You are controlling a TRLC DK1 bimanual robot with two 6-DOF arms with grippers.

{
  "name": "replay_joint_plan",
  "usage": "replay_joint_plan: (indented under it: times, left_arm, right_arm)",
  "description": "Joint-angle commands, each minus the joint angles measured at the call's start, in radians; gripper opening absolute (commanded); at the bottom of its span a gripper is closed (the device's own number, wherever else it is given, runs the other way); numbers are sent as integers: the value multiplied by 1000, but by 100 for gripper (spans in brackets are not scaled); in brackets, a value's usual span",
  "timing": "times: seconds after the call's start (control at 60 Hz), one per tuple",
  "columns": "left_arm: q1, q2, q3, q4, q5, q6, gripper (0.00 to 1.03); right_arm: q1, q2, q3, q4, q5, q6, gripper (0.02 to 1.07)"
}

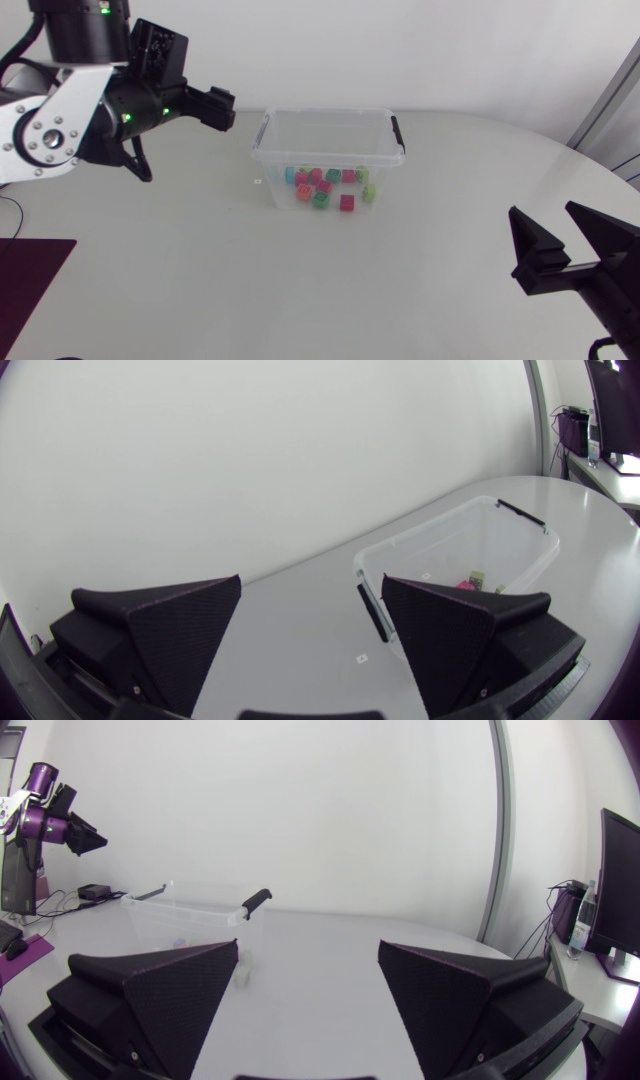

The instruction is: Pick up the duplo bricks and place them in the container

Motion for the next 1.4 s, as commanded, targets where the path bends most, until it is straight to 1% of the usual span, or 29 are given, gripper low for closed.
replay_joint_plan:
  times: [0.0, 0.083, 0.15, 0.233, 0.3, 0.317, 0.367, 0.5, 0.767, 0.817, 0.983, 1.05, 1.383]
  left_arm:
    - [22, -90, -67, 19, -3, 25, 98]
    - [56, -175, -126, 18, -3, 21, 98]
    - [62, -221, -163, 16, -2, 19, 98]
    - [93, -305, -229, 15, 5, 21, 98]
    - [116, -356, -268, 13, 24, 21, 98]
    - [136, -377, -285, 13, 46, 21, 98]
    - [163, -408, -308, 13, 77, 19, 98]
    - [209, -517, -382, 10, 110, 21, 98]
    - [215, -653, -538, 56, 113, 19, 98]
    - [215, -689, -575, 81, 113, 16, 98]
    - [223, -761, -637, 110, 113, 16, 98]
    - [246, -791, -672, 125, 113, 17, 98]
    - [293, -978, -788, 45, 170, -100, 98]
  right_arm:
    - [-19, -34, -40, 2, 7, -33, 103]
    - [-33, -54, -60, 11, 8, -52, 103]
    - [-48, -54, -69, 24, 8, -59, 103]
    - [-65, -54, -86, 50, 8, -65, 103]
    - [-74, -54, -97, 64, 8, -67, 103]
    - [-77, -54, -98, 65, 8, -67, 103]
    - [-85, -54, -103, 73, 8, -67, 103]
    - [-115, -54, -128, 96, 8, -75, 103]
    - [-129, -54, -184, 163, 8, -82, 103]
    - [-131, -54, -192, 171, 8, -84, 103]
    - [-142, -56, -200, 196, 8, -99, 103]
    - [-146, -54, -204, 215, 8, -107, 103]
    - [-159, -52, -208, 206, -32, -62, 103]
